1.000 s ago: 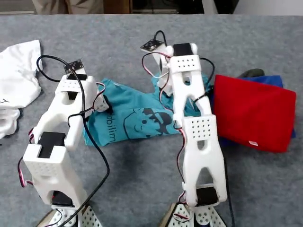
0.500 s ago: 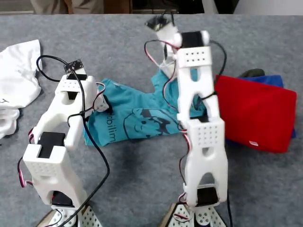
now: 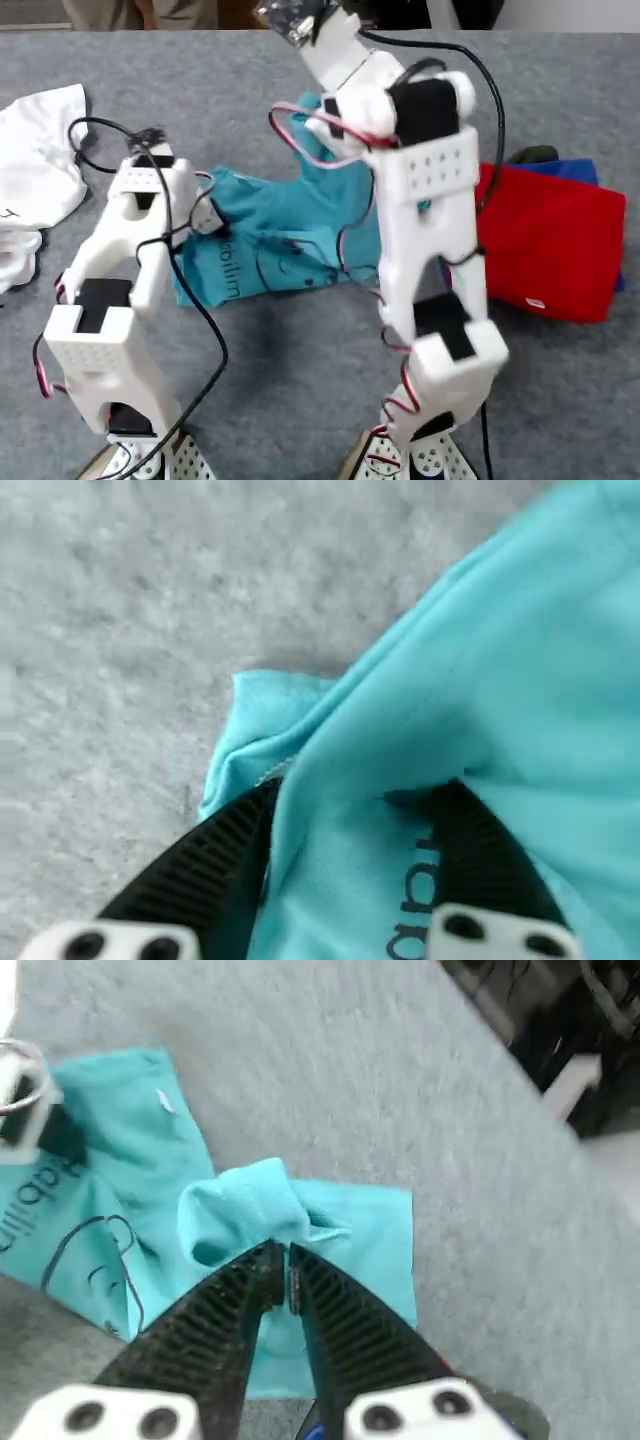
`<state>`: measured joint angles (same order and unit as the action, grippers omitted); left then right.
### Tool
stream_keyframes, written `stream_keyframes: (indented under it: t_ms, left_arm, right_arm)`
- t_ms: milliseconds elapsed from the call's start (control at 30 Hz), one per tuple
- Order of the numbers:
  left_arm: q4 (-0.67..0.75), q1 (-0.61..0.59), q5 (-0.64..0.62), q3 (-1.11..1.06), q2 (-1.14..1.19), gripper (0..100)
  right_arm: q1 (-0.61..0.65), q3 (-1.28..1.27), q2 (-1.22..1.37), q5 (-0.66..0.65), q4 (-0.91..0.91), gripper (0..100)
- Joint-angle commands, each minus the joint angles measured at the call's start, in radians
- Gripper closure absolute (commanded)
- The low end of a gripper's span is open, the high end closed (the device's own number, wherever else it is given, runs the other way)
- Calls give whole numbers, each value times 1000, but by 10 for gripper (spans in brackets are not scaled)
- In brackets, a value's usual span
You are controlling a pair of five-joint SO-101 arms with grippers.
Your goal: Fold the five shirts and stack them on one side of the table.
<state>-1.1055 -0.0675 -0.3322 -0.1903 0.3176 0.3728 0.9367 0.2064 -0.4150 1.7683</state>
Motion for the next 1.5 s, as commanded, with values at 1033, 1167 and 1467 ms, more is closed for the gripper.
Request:
stream_keyframes:
  t_ms: [1033, 1167, 1467]
  left_arm:
    - [-278, -390, 94, -83, -512, 981]
    - [-219, -388, 124, -181, -507, 981]
    - [-130, -390, 126, -287, -509, 981]
  right_arm:
    - [159, -561, 176, 3, -419, 672]
    - [205, -371, 340, 2, -390, 666]
    - [173, 84, 670, 2, -124, 937]
